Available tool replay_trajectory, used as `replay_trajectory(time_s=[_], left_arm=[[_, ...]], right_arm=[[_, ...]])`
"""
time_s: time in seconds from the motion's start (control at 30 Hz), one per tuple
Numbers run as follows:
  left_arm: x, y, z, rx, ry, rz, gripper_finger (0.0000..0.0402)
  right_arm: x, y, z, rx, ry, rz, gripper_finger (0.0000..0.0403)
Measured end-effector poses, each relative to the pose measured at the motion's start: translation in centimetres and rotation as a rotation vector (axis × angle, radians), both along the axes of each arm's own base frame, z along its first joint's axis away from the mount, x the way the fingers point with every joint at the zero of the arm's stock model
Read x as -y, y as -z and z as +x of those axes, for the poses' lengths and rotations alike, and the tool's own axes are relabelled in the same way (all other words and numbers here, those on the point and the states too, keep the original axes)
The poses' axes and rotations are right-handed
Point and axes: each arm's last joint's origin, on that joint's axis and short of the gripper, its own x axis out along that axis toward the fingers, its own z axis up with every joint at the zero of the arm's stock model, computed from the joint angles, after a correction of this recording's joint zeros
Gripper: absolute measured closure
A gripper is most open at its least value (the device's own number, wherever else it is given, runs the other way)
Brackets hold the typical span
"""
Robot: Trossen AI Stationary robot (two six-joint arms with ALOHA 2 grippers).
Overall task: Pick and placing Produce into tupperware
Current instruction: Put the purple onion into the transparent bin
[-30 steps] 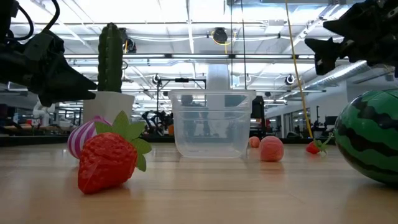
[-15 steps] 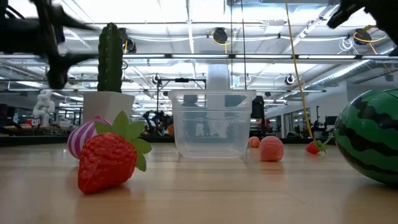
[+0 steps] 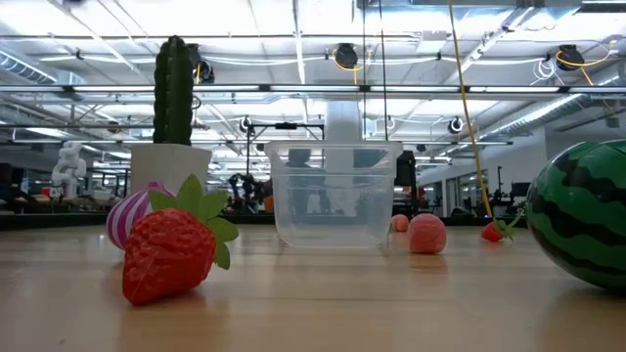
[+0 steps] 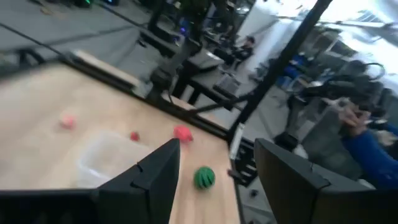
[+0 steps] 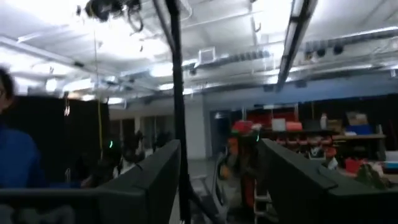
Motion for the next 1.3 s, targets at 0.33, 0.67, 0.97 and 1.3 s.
replay_trajectory(time_s=[0.33, 0.67, 0.97, 1.3], left_arm=[[2.3, -7.1, 1.0, -0.127, 0.022, 0.211, 0.0192], [4.0, -7.7, 2.3, -0.078, 0.109, 0.158, 0.0192], [3.1, -7.9, 2.4, -0.045, -0.165, 0.166, 0.0192], [2.4, -8.1, 2.4, -0.034, -0.273, 0.164, 0.0192]], right_arm=[[1.3, -0.7, 5.4, -0.361, -0.001, 0.089, 0.0193], [2.1, 2.8, 9.0, -0.467, -0.011, 0.163, 0.0193], [2.2, 3.6, 9.6, -0.511, -0.022, 0.218, 0.0193], [2.3, 1.6, 9.1, -0.329, -0.025, 0.211, 0.0193]])
